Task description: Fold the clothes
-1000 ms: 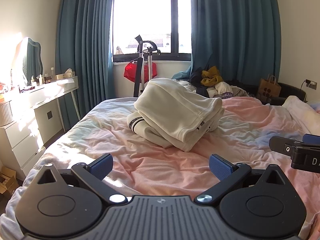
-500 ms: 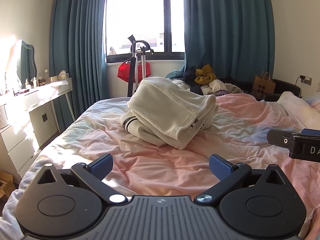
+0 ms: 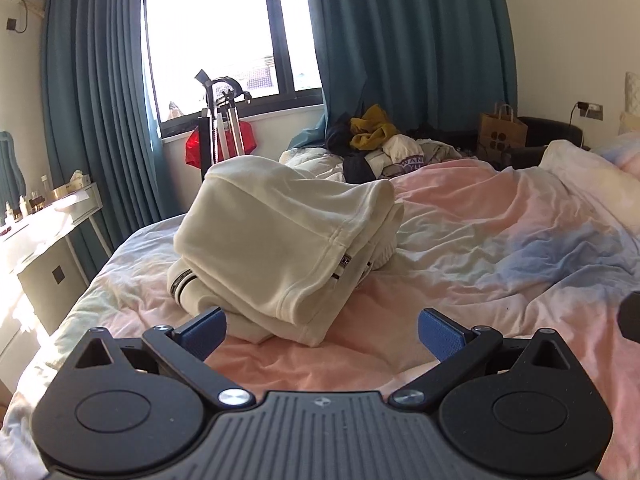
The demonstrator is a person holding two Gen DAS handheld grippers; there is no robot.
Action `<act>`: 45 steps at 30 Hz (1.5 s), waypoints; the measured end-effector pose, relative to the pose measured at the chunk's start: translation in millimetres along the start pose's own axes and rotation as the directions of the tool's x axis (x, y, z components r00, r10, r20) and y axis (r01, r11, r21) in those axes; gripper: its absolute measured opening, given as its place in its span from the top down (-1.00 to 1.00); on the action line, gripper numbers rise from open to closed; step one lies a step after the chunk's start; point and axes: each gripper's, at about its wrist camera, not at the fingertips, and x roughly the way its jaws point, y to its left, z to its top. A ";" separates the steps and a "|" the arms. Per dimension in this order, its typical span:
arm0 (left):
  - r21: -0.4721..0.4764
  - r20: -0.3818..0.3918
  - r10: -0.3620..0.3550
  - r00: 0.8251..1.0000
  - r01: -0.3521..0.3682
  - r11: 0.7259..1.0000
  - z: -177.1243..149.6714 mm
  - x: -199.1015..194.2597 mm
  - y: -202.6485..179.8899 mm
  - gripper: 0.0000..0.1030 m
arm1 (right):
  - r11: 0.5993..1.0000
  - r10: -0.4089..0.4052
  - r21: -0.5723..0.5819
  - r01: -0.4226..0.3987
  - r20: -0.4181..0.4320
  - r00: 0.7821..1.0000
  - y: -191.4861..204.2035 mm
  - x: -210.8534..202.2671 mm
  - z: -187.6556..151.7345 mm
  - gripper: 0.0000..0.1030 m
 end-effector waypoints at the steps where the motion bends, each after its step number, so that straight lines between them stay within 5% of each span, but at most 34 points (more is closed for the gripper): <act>1: 0.022 0.001 0.006 1.000 -0.006 1.000 4.0 15.3 -8.1 -0.99 | 1.000 -0.010 0.007 0.010 -0.006 1.000 -3.3 5.0 -0.7 -1.00; 12: 0.180 0.004 0.085 0.996 -0.085 0.980 28.0 177.4 -61.2 -0.76 | 0.991 -0.080 0.104 0.090 -0.098 0.992 -42.9 64.3 -15.2 -1.00; 14: 0.228 -0.004 0.125 0.992 -0.120 0.966 29.3 198.2 -66.2 -0.35 | 0.987 -0.082 0.125 0.097 -0.121 0.989 -50.2 74.7 -19.4 -1.00; 16: 0.223 -0.026 0.140 0.990 -0.131 0.966 32.0 210.2 -62.7 -0.19 | 0.986 -0.096 0.126 0.112 -0.128 0.987 -52.4 82.0 -23.1 -1.00; 18: 0.201 -0.004 0.146 0.989 -0.142 0.969 35.7 206.6 -56.3 -0.02 | 0.985 -0.108 0.119 0.124 -0.131 0.985 -52.4 87.8 -26.4 -1.00; 20: 0.162 0.018 0.148 0.989 -0.149 0.975 41.0 198.7 -46.4 0.50 | 0.987 -0.103 0.109 0.118 -0.137 0.985 -50.3 90.6 -28.9 -1.00; 22: 0.078 0.044 0.140 0.989 -0.143 0.987 50.1 176.7 -25.3 0.68 | 0.989 -0.088 0.103 0.101 -0.125 0.988 -47.2 88.2 -28.6 -1.00; 29: -0.191 0.116 0.158 0.981 -0.134 0.972 70.0 83.3 79.9 0.72 | 0.978 0.014 0.207 -0.003 -0.055 0.998 -48.5 73.4 -21.7 -1.00; 32: -0.322 0.117 0.191 0.975 -0.145 0.936 63.6 44.6 137.6 0.73 | 0.967 0.044 0.252 -0.034 -0.035 0.998 -48.2 69.0 -20.0 -1.00; 37: -0.524 0.070 0.258 0.964 -0.184 0.831 37.0 8.1 224.7 0.73 | 0.970 0.091 0.230 -0.086 -0.015 0.996 -33.2 63.1 -15.9 -1.00; 42: -0.726 0.030 0.292 0.956 -0.180 0.664 3.5 -14.4 302.8 0.76 | 0.924 0.264 0.298 -0.239 -0.044 0.964 -15.4 75.7 -6.1 -1.00; 45: -0.779 0.025 0.313 0.950 -0.177 0.602 -17.8 -27.2 337.9 0.76 | 0.906 0.339 0.304 -0.294 -0.107 0.935 -2.8 109.9 8.5 -1.00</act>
